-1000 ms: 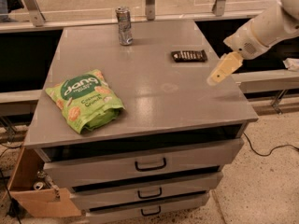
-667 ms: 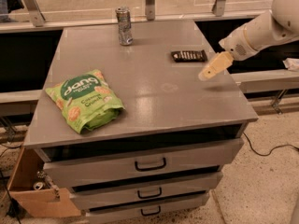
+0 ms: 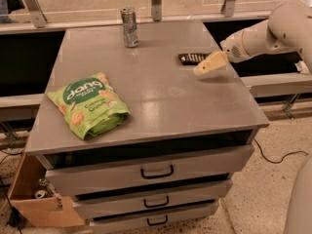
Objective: Pick rxbar chocolate
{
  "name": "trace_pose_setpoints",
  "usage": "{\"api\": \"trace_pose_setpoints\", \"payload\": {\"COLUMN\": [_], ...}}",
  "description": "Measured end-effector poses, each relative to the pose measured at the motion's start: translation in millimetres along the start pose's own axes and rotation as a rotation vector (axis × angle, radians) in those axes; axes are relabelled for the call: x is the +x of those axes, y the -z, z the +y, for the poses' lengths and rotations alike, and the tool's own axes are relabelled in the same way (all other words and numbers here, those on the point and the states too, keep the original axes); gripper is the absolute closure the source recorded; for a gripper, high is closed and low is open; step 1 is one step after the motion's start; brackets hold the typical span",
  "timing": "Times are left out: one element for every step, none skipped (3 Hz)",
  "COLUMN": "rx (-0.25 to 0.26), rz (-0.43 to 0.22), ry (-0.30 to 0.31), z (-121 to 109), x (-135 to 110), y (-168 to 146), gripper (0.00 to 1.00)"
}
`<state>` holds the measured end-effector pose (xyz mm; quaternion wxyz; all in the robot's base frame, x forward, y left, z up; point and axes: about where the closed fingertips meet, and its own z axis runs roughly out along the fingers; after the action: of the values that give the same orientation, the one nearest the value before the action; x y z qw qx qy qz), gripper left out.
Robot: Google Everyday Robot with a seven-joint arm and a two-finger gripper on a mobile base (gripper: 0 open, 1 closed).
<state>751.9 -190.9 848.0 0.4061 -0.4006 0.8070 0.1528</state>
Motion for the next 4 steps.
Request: {"api": "trace_pose_setpoints", "payload": {"rx": [0.017,0.003,-0.024,-0.039], "rz": [-0.032,-0.049,-0.076,-0.093], "ry": [-0.057,-0.112,-0.127,-0.115], "z": [-8.6,-9.2,-4.5,1.0], "x": [-3.4,-2.3,-8.5,-17.0], "y": [-14.3,-24.8,-29.4,-28.8], "gripper": [0.0,0.14,0.39,0.62]}}
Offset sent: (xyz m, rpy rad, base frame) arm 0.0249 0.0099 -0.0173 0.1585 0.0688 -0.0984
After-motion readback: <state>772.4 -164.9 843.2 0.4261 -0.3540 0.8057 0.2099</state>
